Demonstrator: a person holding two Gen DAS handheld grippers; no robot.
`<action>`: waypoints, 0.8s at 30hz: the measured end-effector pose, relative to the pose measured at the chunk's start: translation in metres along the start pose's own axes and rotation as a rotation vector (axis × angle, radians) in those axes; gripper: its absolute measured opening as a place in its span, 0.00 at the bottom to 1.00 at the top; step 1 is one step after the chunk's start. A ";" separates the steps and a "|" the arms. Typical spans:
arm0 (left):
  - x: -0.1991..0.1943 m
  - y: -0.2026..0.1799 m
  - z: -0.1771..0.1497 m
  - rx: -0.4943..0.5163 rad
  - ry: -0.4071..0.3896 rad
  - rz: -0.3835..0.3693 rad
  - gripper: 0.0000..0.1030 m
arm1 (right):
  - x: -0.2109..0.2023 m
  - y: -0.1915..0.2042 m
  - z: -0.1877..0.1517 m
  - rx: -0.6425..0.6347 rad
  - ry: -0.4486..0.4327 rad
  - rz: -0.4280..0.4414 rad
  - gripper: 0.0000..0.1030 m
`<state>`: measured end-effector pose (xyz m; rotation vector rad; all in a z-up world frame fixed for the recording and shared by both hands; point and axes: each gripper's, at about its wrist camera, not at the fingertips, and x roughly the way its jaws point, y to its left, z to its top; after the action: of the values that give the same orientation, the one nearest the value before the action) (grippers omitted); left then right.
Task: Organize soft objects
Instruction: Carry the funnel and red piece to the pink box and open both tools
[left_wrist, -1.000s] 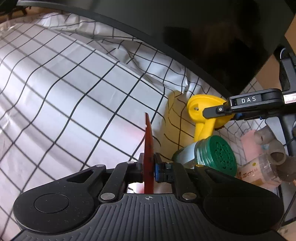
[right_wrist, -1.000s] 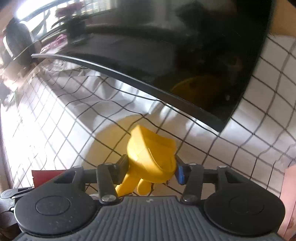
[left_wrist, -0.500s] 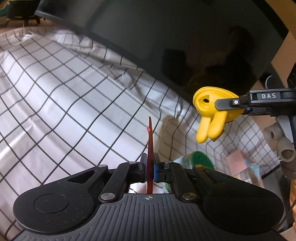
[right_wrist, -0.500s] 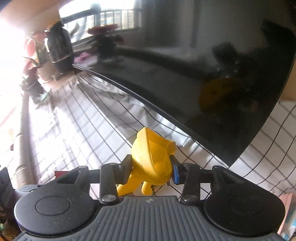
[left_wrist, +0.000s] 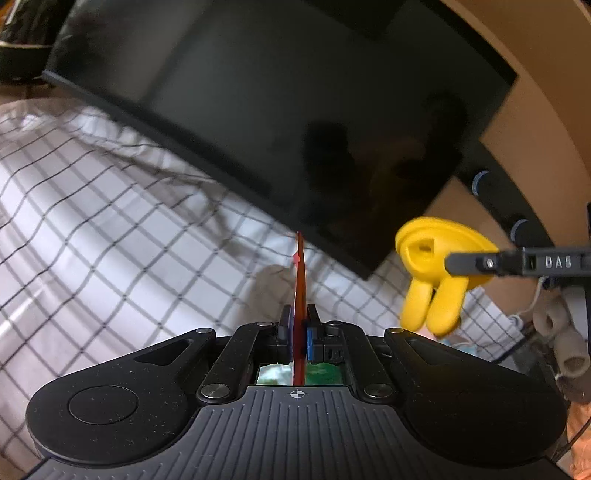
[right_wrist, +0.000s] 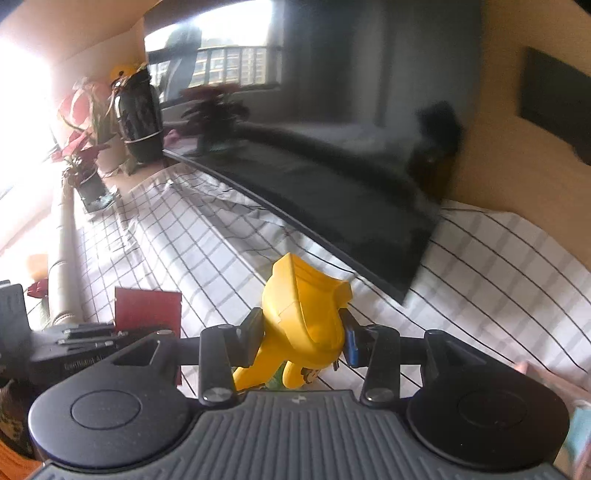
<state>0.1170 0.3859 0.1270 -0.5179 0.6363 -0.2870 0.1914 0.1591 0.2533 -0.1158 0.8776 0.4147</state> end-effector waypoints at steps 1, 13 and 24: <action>0.001 -0.007 -0.001 0.005 0.002 -0.010 0.08 | -0.008 -0.006 -0.005 0.005 -0.006 -0.010 0.41; 0.056 -0.131 -0.026 0.126 0.115 -0.153 0.08 | -0.107 -0.117 -0.085 0.149 -0.106 -0.176 0.43; 0.162 -0.267 -0.085 0.214 0.315 -0.299 0.08 | -0.147 -0.229 -0.163 0.361 -0.177 -0.366 0.44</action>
<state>0.1620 0.0660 0.1336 -0.3623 0.8220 -0.7214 0.0822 -0.1387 0.2455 0.0922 0.7248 -0.0778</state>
